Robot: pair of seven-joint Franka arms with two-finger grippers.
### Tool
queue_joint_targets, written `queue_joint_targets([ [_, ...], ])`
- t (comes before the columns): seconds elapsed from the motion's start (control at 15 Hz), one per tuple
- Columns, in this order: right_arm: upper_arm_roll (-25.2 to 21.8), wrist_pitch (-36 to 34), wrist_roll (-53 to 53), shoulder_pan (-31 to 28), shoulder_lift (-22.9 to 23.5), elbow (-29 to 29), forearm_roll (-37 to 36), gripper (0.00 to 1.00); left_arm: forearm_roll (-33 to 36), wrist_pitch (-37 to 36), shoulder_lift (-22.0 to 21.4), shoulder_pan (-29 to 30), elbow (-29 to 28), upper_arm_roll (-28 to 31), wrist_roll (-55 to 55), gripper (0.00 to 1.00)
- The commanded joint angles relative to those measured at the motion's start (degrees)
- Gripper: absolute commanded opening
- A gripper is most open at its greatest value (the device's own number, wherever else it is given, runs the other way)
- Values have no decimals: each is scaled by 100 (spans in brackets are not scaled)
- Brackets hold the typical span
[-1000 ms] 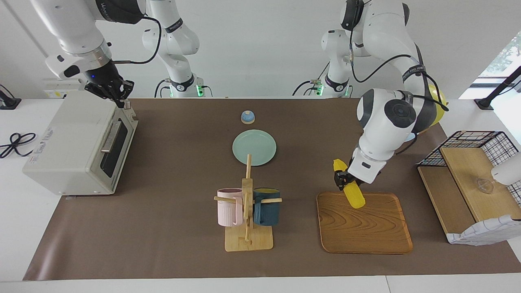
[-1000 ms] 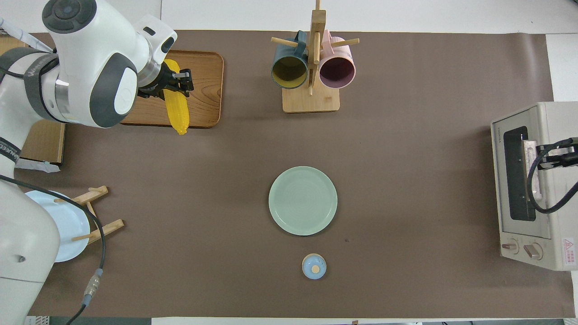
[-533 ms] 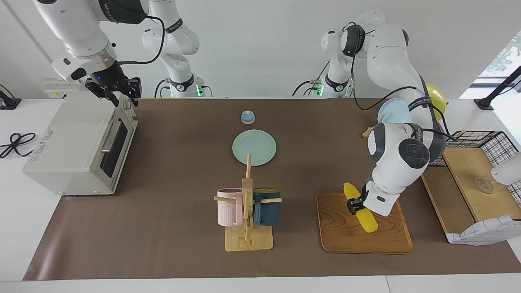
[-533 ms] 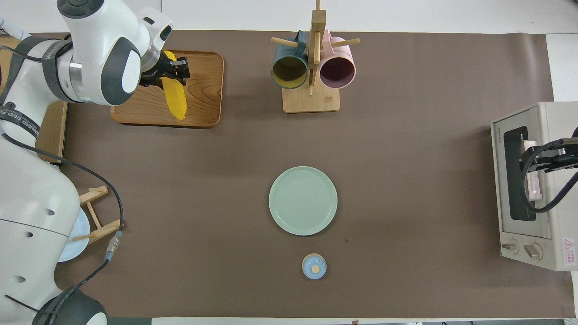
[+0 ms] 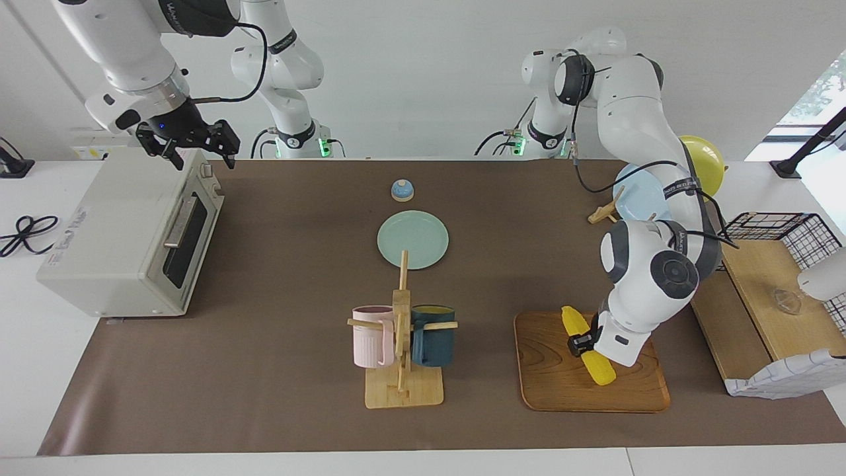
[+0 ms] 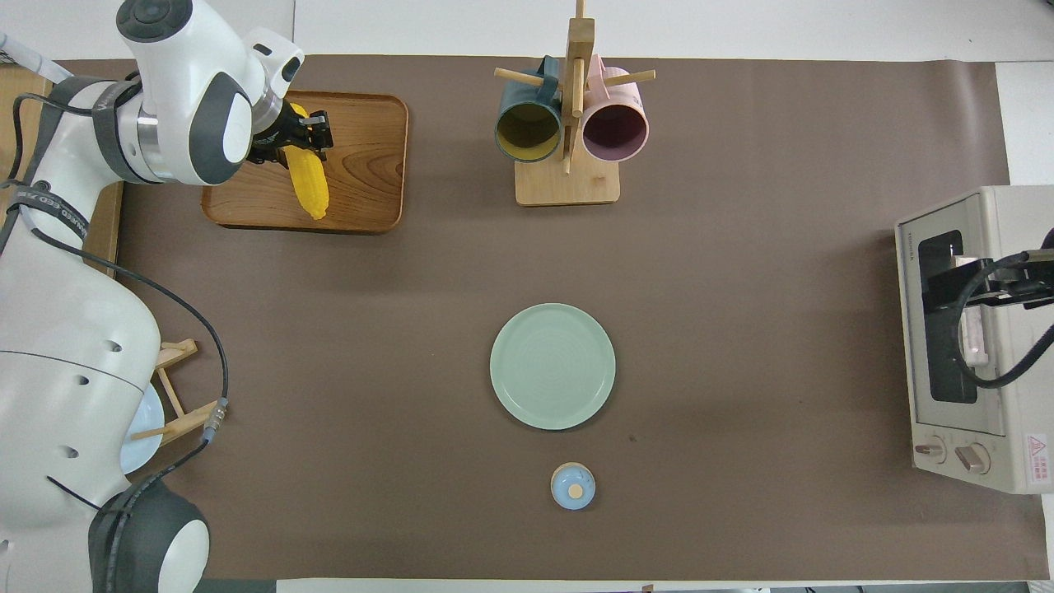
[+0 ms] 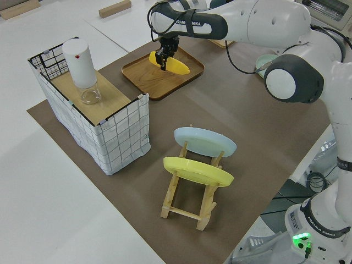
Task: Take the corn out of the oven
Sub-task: 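Lower the corn onto the wooden tray with the left gripper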
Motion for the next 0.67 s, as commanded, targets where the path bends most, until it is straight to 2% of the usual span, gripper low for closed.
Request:
queue_joint_targets([
  [0.0,-412,-57,-96,483,103,157,-54,100,152,-23,177,-25,343,25,14,0],
  [0.4,-546,-215,-96,626,314,456,-134,100,152,-5,159,-25,335,7,22,0],
  [0.47,-572,-223,-96,695,306,456,-125,100,152,-32,159,-25,335,8,22,18],
  [0.53,-642,-224,-96,757,288,439,-107,100,152,-58,159,-60,335,25,14,99],
  [0.6,-695,-232,-96,758,271,413,-98,100,152,-102,150,-43,335,25,14,100],
])
